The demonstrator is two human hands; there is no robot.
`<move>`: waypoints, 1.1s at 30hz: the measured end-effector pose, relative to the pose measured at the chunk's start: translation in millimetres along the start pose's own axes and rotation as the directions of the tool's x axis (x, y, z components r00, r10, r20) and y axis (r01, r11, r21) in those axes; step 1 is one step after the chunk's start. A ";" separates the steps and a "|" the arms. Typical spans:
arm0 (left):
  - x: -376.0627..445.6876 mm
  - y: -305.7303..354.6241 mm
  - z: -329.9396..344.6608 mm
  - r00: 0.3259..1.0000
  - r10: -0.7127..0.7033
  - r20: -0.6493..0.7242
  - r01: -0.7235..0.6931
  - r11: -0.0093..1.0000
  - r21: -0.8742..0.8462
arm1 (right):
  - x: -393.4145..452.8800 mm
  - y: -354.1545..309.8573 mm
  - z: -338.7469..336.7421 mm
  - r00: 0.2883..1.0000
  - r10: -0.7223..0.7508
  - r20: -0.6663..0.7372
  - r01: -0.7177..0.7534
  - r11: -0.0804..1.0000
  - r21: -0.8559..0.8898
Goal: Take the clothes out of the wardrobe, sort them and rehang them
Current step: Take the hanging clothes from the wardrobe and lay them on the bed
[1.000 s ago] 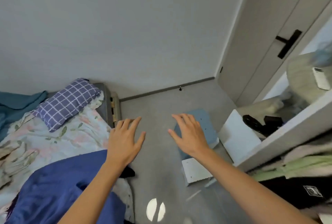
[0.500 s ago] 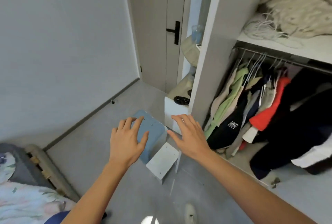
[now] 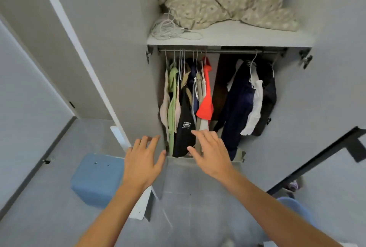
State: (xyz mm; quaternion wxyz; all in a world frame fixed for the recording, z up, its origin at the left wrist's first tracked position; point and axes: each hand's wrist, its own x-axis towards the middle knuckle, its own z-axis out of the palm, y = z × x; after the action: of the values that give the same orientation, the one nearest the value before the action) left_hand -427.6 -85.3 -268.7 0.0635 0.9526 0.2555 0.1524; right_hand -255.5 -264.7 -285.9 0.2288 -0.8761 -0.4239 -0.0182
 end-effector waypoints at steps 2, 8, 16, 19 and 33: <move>22.7 26.9 12.0 0.999 0.034 0.015 -0.034 0.999 0.002 | 1.1 32.0 -10.6 0.999 0.039 -0.022 -0.039 0.999 -0.001; 87.3 102.9 47.0 0.995 0.099 0.033 -0.099 0.995 -0.008 | 17.4 122.2 -45.9 0.992 0.112 -0.067 -0.111 0.994 0.012; 156.4 180.8 79.8 0.990 0.131 0.054 -0.130 0.991 -0.034 | 45.5 217.1 -80.7 0.977 0.191 -0.098 -0.188 0.982 0.033; 179.2 194.4 89.4 0.988 0.134 0.071 -0.133 0.991 -0.025 | 60.2 239.3 -83.5 0.970 0.218 -0.109 -0.215 0.976 0.041; 321.6 200.1 153.9 0.975 0.198 0.105 -0.191 0.979 -0.077 | 171.6 296.8 -63.7 0.950 0.297 -0.097 -0.301 0.953 -0.037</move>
State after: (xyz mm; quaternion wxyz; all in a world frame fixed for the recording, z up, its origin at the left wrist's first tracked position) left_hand -19.7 -101.5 -291.4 0.0941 0.9774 0.1519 0.1128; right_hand 87.6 -324.2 -304.5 0.2250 -0.9341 -0.2751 -0.0336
